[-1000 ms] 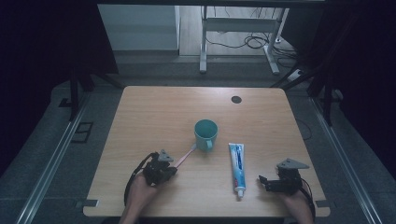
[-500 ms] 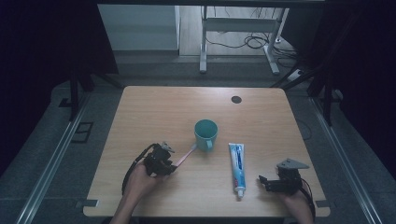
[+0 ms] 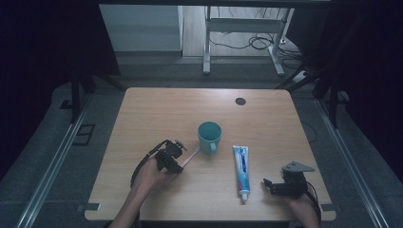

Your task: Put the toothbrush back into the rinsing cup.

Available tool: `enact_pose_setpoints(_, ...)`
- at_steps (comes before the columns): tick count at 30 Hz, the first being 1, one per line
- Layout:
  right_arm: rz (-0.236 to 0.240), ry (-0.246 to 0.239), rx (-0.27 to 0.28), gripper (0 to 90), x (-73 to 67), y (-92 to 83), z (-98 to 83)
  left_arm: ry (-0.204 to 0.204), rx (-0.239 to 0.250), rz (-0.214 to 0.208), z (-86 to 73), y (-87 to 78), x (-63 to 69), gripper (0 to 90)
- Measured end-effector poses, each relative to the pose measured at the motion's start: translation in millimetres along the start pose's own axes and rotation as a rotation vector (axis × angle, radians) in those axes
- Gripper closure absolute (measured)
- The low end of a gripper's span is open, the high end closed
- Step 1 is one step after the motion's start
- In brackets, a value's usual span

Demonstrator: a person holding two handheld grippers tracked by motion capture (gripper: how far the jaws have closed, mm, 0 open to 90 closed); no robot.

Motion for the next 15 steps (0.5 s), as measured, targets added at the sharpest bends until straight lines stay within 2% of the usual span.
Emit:
enact_pose_setpoints(11, 0.000, 0.000, 0.000, 5.8, 0.0, 0.0, 0.0, -0.029, -0.088, -0.013, 12.4, 5.7, -4.9, 65.4)
enact_pose_setpoints(15, 0.000, 0.000, 0.000, 5.7, 0.0, 0.0, 0.0, -0.024, -0.118, -0.010, 15.4, 8.9, -5.5, 66.5)
Point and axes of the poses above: each handheld gripper's, and its own axes: y roughly forward along the jaws, z roughly out of its top, x roughly to its right, the point moved 6 cm from there along y, roughly forward along the jaws, and after that the axes turned 10 degrees about y, right-handed, at the moved point
